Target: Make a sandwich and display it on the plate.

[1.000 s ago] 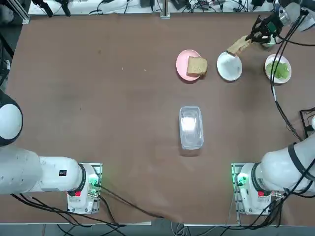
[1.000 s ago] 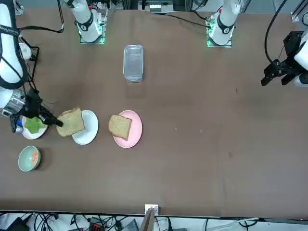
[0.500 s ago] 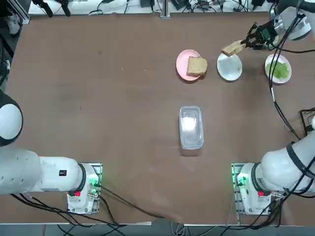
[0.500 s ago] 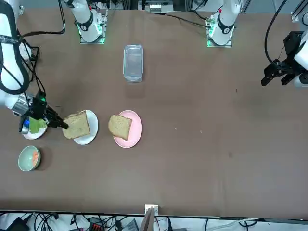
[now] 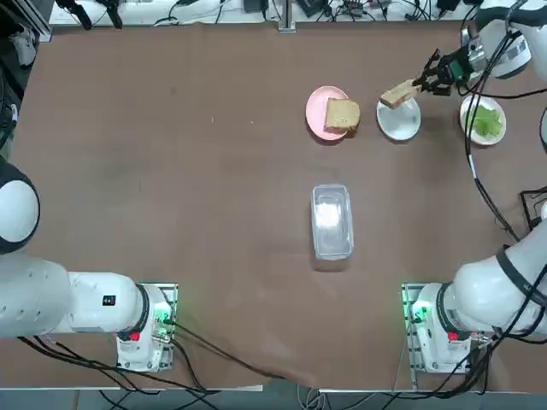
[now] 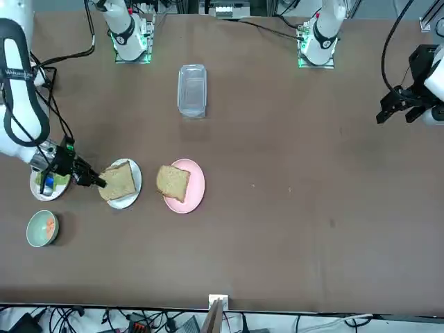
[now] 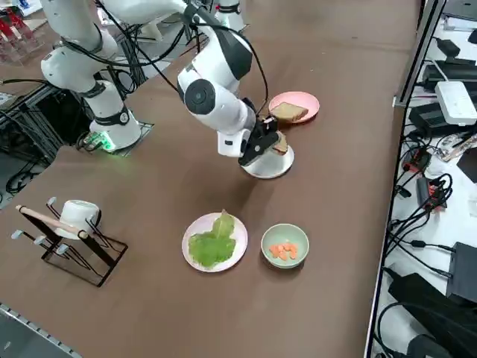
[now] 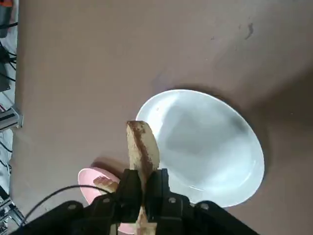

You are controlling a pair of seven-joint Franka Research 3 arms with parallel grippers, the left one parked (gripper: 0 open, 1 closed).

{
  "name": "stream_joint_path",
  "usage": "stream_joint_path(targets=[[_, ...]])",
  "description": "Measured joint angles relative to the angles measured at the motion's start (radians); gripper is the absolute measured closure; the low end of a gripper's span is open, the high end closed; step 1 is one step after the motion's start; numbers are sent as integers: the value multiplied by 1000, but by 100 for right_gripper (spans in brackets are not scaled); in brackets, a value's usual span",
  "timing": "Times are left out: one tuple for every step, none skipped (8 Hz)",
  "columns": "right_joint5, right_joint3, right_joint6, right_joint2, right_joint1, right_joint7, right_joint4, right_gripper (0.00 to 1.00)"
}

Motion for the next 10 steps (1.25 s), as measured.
stream_joint_path(targets=[[4, 0, 3, 9, 0, -1, 0, 92], [4, 0, 7, 15, 0, -1, 0, 92], [5, 0, 9, 21, 0, -1, 0, 92], [5, 0, 10, 27, 0, -1, 0, 92], [5, 0, 12, 32, 0, -1, 0, 92], [5, 0, 12, 32, 0, -2, 0, 92], [5, 0, 12, 33, 0, -2, 0, 92], [5, 0, 13, 34, 0, -6, 0, 92], [5, 0, 13, 36, -1, -19, 0, 92], [5, 0, 14, 40, -2, -30, 0, 92]])
